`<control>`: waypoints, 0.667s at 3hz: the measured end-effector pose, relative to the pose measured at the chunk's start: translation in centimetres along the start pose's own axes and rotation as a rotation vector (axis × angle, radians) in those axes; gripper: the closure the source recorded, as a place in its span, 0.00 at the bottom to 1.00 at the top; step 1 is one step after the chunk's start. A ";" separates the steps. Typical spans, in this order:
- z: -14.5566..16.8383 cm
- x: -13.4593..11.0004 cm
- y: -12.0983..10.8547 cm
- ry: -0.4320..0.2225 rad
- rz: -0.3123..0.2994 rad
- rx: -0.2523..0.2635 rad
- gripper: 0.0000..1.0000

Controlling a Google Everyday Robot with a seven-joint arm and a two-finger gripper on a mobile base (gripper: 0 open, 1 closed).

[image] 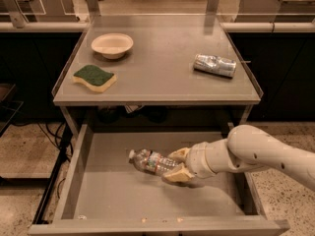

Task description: Place water bottle into top drawer

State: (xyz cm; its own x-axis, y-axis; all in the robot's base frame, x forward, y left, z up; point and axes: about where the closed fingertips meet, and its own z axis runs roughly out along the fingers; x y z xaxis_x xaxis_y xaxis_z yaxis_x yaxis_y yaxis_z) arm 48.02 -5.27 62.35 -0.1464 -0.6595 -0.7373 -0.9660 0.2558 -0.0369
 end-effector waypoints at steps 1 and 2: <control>0.8 0.3 0.0 0.053 -0.013 0.000 1.00; 0.9 0.3 0.0 0.060 -0.014 -0.001 0.86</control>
Offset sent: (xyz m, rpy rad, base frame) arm 0.0012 0.0035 -0.0074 -0.0535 0.0049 0.0069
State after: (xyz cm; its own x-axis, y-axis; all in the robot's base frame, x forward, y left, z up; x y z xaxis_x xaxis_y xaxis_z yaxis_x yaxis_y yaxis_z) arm 48.16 -4.87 61.50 -0.1451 -0.7044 -0.6948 -0.9683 0.2455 -0.0467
